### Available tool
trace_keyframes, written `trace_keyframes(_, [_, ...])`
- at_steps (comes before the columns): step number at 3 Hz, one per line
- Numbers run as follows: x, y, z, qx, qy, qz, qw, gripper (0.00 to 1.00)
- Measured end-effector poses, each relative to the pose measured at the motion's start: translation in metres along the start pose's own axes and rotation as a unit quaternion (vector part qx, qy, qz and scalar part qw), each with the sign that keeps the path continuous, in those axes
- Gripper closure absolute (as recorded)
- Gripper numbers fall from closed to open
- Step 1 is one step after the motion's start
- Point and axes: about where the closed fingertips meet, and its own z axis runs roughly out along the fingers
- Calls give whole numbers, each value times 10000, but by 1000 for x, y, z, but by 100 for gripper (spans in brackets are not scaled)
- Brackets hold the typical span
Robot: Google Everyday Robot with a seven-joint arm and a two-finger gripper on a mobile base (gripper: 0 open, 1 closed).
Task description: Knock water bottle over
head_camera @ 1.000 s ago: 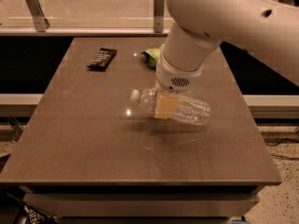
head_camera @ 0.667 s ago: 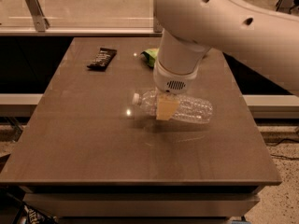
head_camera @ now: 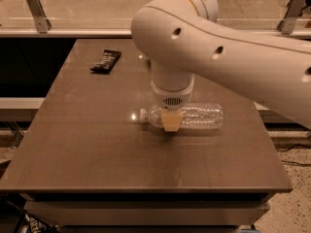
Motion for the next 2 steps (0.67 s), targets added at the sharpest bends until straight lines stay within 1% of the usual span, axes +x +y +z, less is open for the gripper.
trace_keyframes(1, [0, 4, 8, 36, 270, -16, 9996, 83])
trace_keyframes(2, [0, 3, 7, 36, 270, -17, 9996, 79])
